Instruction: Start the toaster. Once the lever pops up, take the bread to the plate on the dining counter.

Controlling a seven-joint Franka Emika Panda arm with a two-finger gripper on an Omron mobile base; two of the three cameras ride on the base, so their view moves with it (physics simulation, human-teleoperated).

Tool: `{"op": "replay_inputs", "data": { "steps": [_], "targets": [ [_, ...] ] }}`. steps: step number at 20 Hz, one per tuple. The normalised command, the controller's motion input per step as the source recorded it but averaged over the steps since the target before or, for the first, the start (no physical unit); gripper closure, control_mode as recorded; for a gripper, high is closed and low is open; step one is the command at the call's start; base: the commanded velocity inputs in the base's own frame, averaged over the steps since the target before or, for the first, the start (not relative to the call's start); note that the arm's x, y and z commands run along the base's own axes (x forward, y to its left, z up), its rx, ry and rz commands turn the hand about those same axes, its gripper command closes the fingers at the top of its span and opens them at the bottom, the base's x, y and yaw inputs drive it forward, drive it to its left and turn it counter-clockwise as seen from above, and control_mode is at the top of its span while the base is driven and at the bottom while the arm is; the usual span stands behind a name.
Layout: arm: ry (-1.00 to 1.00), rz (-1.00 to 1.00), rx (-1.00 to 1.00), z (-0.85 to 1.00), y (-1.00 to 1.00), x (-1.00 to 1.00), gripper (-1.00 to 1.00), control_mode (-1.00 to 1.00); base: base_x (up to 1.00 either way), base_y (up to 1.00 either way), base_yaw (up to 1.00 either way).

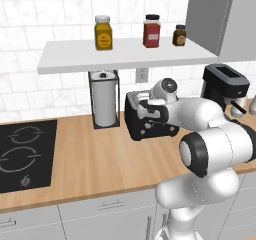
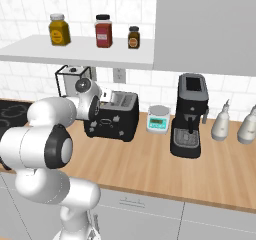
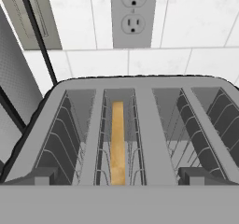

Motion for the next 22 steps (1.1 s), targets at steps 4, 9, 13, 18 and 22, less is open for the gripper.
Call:
{"op": "replay_inputs", "data": {
  "steps": [4, 9, 13, 18, 22],
  "targets": [
    [0.0, 0.0, 0.0, 0.0, 0.0, 0.0, -1.0, -1.0, 0.0, 0.0, 0.0],
    [0.0, 0.0, 0.0, 0.0, 0.0, 0.0, -1.0, -1.0, 0.0, 0.0, 0.0],
    [0.0, 0.0, 0.0, 0.0, 0.0, 0.0, -1.0, -1.0, 0.0, 0.0, 0.0],
    [0.0, 0.0, 0.0, 0.0, 0.0, 0.0, -1.0, -1.0, 0.0, 0.0, 0.0],
    [0.0, 0.0, 0.0, 0.0, 0.0, 0.0, -1.0, -1.0, 0.0, 0.0, 0.0]
  ]
}}
